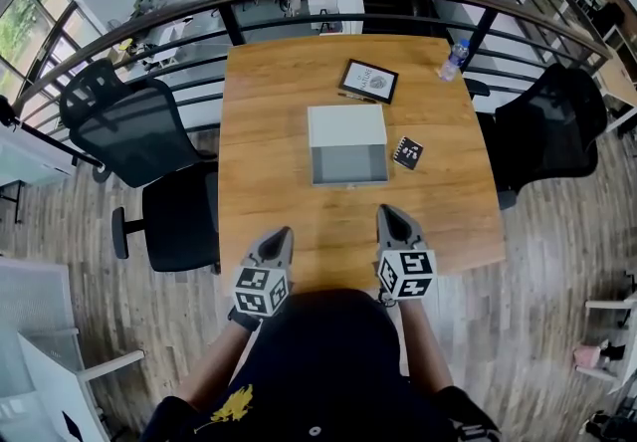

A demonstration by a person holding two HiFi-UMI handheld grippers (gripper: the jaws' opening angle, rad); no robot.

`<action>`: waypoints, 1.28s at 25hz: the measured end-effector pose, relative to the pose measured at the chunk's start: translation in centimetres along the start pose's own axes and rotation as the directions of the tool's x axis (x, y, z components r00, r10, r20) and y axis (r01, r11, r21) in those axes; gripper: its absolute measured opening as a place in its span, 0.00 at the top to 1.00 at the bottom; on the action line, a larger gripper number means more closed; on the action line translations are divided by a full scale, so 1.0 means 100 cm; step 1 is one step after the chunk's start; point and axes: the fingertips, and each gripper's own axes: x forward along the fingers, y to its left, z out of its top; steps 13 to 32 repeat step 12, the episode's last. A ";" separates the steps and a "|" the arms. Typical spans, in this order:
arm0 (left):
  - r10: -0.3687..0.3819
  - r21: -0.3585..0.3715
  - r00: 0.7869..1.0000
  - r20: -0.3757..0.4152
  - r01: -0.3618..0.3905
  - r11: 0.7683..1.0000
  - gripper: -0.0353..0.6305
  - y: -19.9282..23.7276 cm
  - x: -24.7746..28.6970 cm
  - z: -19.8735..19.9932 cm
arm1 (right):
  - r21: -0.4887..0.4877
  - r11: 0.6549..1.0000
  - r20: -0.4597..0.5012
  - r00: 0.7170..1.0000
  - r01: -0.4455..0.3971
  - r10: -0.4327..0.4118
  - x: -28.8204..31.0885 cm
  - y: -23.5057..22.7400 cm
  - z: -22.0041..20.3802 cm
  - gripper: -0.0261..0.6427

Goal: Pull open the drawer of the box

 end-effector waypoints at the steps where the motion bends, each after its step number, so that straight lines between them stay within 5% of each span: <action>1: 0.000 -0.001 1.000 -0.002 0.000 1.000 0.92 0.000 0.000 -0.001 | -0.003 1.000 -0.003 1.000 0.000 0.000 0.000 0.000 -0.001 0.97; 12: -0.118 0.017 0.982 -0.149 0.122 0.992 0.92 -0.026 0.007 -0.035 | 0.046 0.999 -0.038 0.999 -0.002 0.003 0.004 -0.002 -0.012 0.97; 32: -0.118 0.017 0.982 -0.149 0.122 0.992 0.92 -0.026 0.007 -0.035 | 0.046 0.999 -0.038 0.999 -0.002 0.003 0.004 -0.002 -0.012 0.97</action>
